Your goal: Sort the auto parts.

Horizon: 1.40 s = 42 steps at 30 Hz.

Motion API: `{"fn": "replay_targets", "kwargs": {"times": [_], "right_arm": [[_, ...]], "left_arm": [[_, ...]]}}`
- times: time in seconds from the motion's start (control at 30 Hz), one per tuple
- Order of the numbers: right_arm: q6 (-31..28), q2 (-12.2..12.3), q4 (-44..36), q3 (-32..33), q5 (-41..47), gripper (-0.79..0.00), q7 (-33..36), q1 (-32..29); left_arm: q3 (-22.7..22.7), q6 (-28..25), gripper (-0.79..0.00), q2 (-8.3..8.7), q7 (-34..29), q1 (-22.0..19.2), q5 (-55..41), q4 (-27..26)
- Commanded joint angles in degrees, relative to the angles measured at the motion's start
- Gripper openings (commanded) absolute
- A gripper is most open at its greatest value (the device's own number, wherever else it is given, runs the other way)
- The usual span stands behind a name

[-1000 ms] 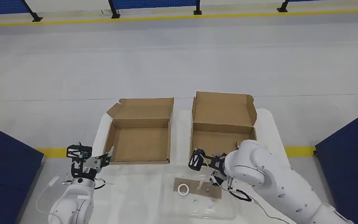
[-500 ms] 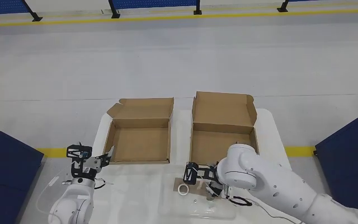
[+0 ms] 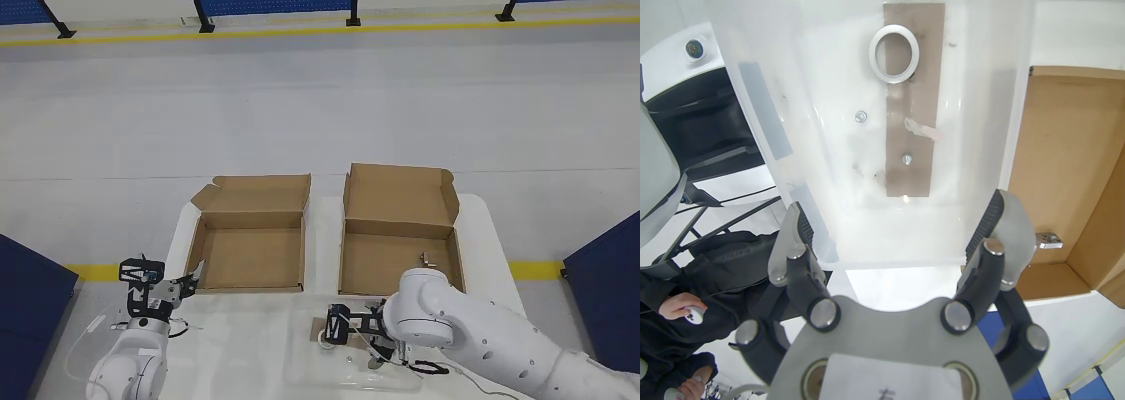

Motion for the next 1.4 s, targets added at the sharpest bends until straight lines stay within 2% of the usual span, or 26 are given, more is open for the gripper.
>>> {"fn": "replay_targets", "kwargs": {"times": [0.0, 0.2, 0.47, 0.6, 1.03, 1.37], "right_arm": [[0.28, 0.03, 0.44, -1.73, 0.62, 0.000, 0.28, 1.16], [0.79, -0.17, 2.93, -6.58, 3.67, 0.000, 0.79, 4.85], [0.79, -0.17, 2.93, -6.58, 3.67, 0.000, 0.79, 4.85], [0.56, -0.47, 4.49, -7.48, 1.25, 0.000, -1.37, 3.72], [1.06, -3.28, 10.40, -9.87, -1.51, 0.000, -3.07, 4.30], [1.53, -3.35, 10.94, -10.35, -3.44, 0.000, -4.13, 3.55]], "left_arm": [[0.00, 0.00, 0.000, 0.00, 0.00, 0.00, 0.00, 0.00], [0.00, 0.00, 0.000, 0.00, 0.00, 0.00, 0.00, 0.00], [0.00, 0.00, 0.000, 0.00, 0.00, 0.00, 0.00, 0.00], [0.00, 0.00, 0.000, 0.00, 0.00, 0.00, 0.00, 0.00], [0.00, 0.00, 0.000, 0.00, 0.00, 0.00, 0.00, 0.00], [0.00, 0.00, 0.000, 0.00, 0.00, 0.00, 0.00, 0.00]]}}
